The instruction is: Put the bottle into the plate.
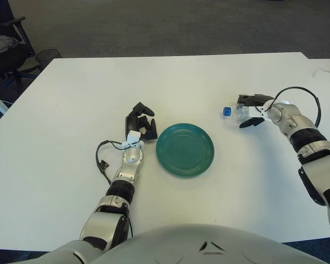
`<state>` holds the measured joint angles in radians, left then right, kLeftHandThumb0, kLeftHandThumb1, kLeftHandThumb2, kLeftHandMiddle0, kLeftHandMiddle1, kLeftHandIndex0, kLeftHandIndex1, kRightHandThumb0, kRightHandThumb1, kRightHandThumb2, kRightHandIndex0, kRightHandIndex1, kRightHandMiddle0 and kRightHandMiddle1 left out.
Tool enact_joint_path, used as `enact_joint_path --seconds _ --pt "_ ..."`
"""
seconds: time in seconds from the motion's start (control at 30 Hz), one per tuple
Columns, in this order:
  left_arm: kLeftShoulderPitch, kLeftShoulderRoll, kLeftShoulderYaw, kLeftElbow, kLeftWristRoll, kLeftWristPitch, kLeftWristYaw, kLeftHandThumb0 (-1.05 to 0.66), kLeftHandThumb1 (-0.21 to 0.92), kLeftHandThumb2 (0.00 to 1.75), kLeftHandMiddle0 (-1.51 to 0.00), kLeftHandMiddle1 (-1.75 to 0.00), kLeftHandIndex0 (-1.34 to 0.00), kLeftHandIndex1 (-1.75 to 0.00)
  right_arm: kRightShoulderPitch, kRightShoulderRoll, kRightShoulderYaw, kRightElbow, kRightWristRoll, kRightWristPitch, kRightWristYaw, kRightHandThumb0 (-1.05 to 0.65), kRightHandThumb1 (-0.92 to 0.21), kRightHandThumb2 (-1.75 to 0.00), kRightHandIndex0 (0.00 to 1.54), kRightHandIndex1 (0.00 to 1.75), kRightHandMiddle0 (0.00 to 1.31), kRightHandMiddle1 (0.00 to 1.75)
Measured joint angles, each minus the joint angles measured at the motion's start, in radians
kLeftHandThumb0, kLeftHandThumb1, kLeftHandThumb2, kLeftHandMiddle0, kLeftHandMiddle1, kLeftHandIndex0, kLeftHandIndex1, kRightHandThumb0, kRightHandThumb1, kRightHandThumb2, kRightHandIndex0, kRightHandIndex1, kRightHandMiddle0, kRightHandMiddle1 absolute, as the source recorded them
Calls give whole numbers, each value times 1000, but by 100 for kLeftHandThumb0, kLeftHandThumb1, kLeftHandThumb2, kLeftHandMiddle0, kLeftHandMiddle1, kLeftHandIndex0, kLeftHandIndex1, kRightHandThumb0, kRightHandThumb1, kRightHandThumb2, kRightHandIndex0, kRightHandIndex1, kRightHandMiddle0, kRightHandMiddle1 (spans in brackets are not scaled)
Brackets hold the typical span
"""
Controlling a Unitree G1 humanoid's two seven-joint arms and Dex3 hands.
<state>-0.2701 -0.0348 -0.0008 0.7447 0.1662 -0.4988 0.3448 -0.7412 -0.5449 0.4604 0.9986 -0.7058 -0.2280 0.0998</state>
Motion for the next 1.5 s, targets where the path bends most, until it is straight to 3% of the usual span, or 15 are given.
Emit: enact_joint_path --seconds 0.17,0.43,1.17,1.27,1.5 --pt "0 0 -1 1 5 5 12 -55 11 156 -131 -175 -78 -175 37 35 -17 -35 13 19 -102 -6 -19 -140 119 175 101 175" --pt "0 0 -1 2 12 9 24 -55 12 156 -131 -175 -78 -175 121 58 -74 -150 74 14 -157 5 -14 -150 133 175 113 175" --pt "-4 -1 1 10 -4 0 8 -53 16 150 -132 -175 -73 -175 206 95 -145 -203 151 -121 -276 5 -16 -151 133 175 114 175" --pt "-5 0 2 11 -5 -4 6 -53 16 150 -132 -175 -73 -175 235 101 -160 -260 172 -119 -271 3 -17 -150 133 175 114 175" --pt "-14 -1 2 9 -5 -13 5 -53 16 151 -132 -175 -74 -175 349 121 -187 -528 206 -58 -207 -1 -23 -143 133 175 111 175"
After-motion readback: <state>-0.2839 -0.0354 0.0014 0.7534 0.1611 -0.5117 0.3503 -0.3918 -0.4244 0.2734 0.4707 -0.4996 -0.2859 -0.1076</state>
